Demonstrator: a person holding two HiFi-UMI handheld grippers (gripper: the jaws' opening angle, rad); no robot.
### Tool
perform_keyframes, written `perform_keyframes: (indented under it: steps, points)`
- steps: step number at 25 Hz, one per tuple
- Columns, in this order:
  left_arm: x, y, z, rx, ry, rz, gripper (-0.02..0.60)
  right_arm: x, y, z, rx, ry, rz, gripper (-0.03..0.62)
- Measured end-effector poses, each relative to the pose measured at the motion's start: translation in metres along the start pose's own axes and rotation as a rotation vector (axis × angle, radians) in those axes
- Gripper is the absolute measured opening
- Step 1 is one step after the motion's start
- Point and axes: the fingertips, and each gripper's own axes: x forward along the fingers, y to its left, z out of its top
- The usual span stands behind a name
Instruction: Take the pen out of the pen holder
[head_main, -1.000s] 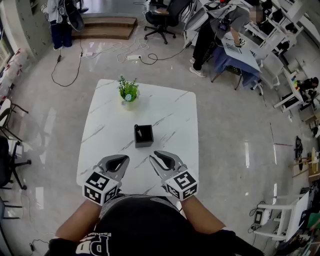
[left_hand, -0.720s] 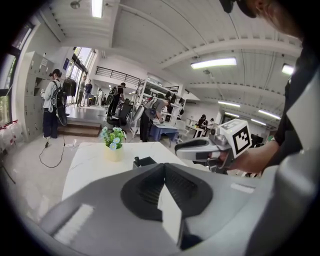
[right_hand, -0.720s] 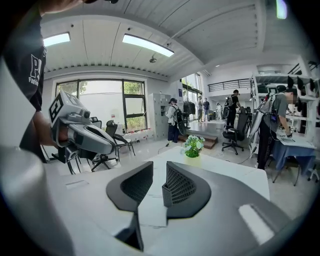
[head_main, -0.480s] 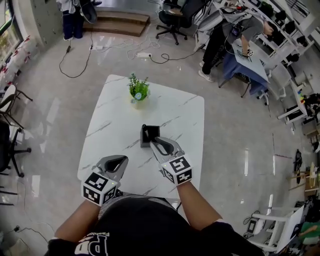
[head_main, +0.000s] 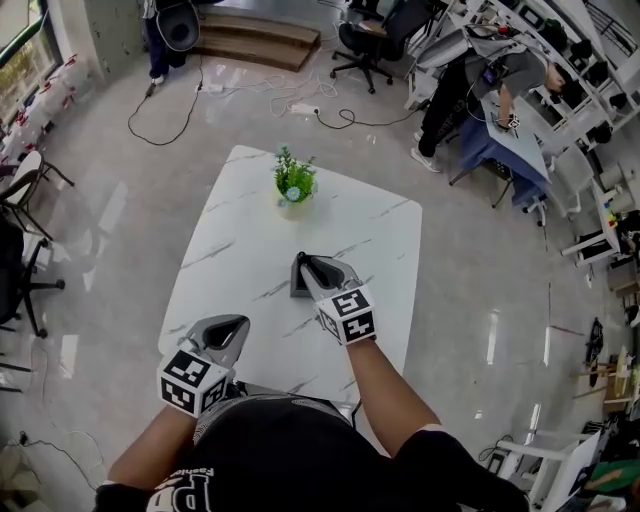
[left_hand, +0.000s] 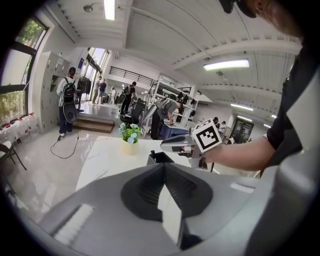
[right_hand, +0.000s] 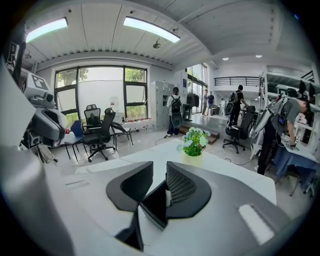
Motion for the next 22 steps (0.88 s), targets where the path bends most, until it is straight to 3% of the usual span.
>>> perform_keyframes:
  steps: [9, 22]
  points:
    - [-0.007, 0.012, -0.004, -0.024, -0.001, 0.039, 0.057, 0.037, -0.016, -0.025, -0.004, 0.108, -0.013, 0.071]
    - [-0.014, 0.021, -0.009, -0.048, 0.003, 0.059, 0.057, 0.053, -0.020, -0.036, 0.000, 0.178, -0.035, 0.071]
